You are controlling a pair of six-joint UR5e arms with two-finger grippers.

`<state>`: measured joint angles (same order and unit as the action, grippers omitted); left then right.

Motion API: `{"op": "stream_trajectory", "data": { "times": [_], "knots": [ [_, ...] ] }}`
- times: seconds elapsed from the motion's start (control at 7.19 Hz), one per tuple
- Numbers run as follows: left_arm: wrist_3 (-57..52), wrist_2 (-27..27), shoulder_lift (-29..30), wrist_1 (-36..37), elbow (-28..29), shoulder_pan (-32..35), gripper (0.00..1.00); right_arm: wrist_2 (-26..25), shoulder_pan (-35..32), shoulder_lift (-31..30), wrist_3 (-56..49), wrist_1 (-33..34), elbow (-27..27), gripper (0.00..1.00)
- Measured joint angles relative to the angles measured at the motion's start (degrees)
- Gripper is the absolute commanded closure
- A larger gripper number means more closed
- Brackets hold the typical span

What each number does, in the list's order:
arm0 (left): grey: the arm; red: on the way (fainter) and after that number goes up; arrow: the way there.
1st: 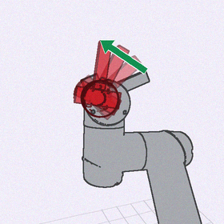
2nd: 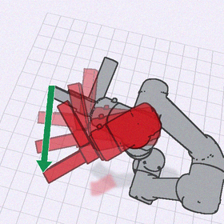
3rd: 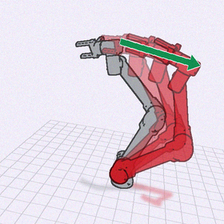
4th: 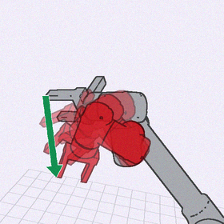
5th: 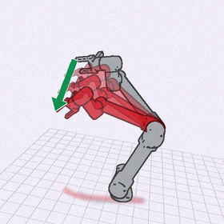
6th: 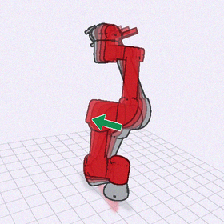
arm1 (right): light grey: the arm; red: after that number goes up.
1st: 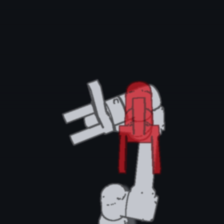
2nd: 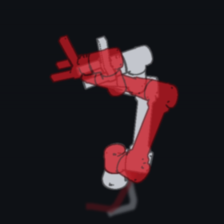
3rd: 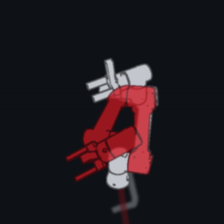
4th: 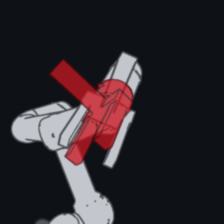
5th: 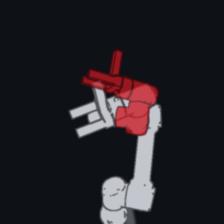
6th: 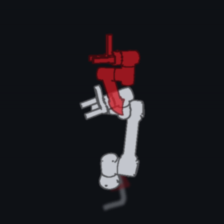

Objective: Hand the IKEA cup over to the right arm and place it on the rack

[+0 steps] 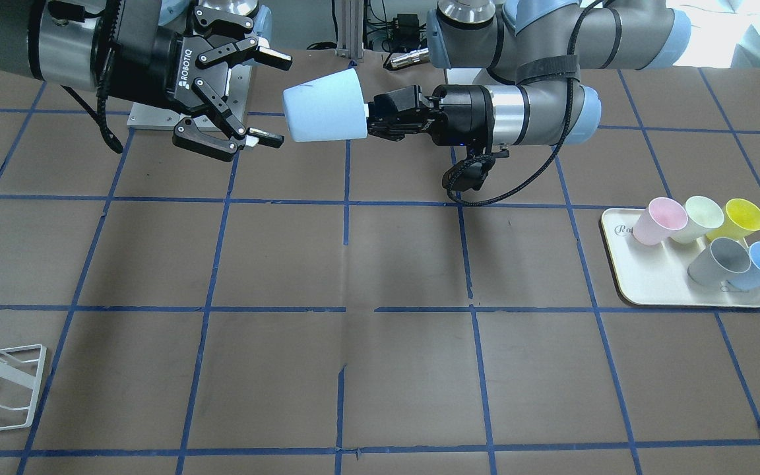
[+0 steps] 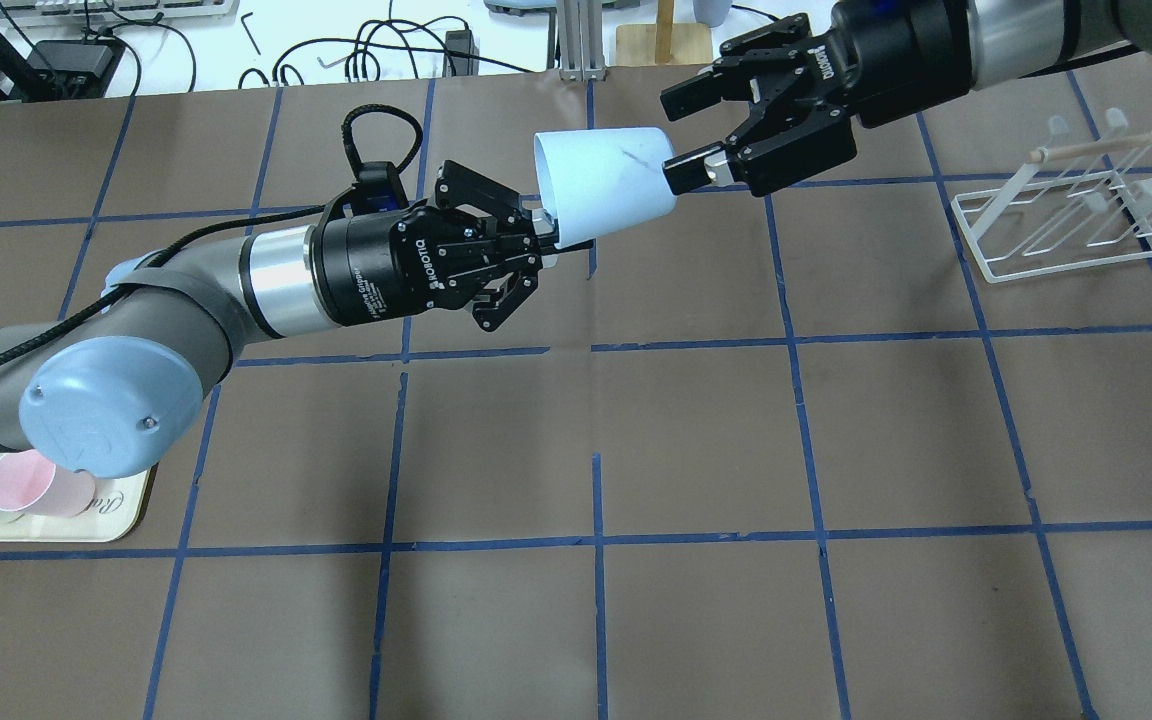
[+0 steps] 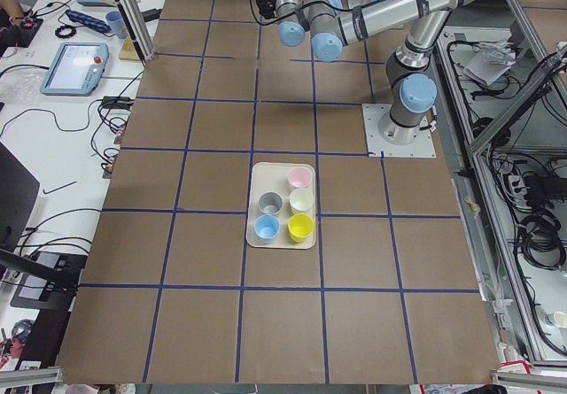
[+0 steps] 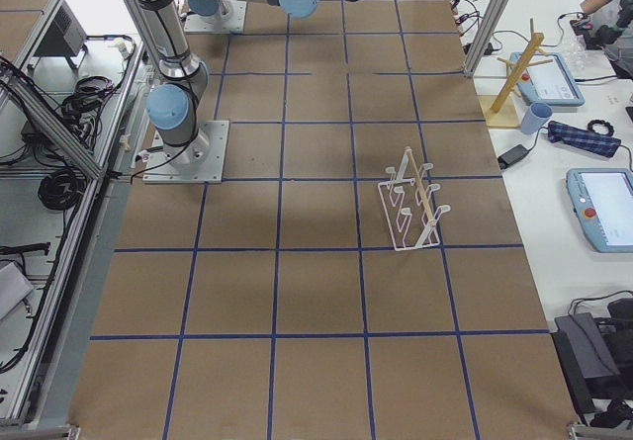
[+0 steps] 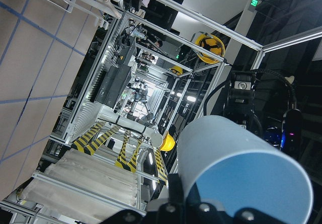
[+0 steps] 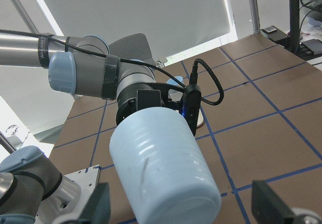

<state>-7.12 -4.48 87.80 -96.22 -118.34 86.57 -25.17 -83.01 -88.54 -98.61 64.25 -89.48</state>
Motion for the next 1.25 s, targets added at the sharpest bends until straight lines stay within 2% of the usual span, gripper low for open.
{"op": "stream_trajectory", "data": {
  "times": [0.42, 0.83, 0.97, 1.11, 1.25],
  "knots": [
    [0.02, -0.14, 0.00, 0.13, 0.07, 0.91, 1.00, 0.22, -1.15, 0.54, 0.06, 0.09, -0.23, 0.00],
    [0.00, -0.17, -0.08, 0.38, 0.12, 1.61, 1.00, 0.06, -1.33, 0.39, -0.17, 0.60, -2.92, 0.00],
    [0.00, -0.18, -0.08, 0.40, 0.13, 1.64, 1.00, 0.23, -1.35, 0.20, 0.20, 0.60, -3.40, 0.16],
    [0.00, -0.18, -0.07, 0.41, 0.13, 1.67, 1.00, 0.43, -1.35, 0.04, 0.60, 0.49, -3.56, 0.38],
    [0.00, -0.16, -0.04, 0.41, 0.13, 1.66, 1.00, 0.48, -1.31, -0.04, 0.78, 0.31, -3.62, 0.53]
  ]
}}
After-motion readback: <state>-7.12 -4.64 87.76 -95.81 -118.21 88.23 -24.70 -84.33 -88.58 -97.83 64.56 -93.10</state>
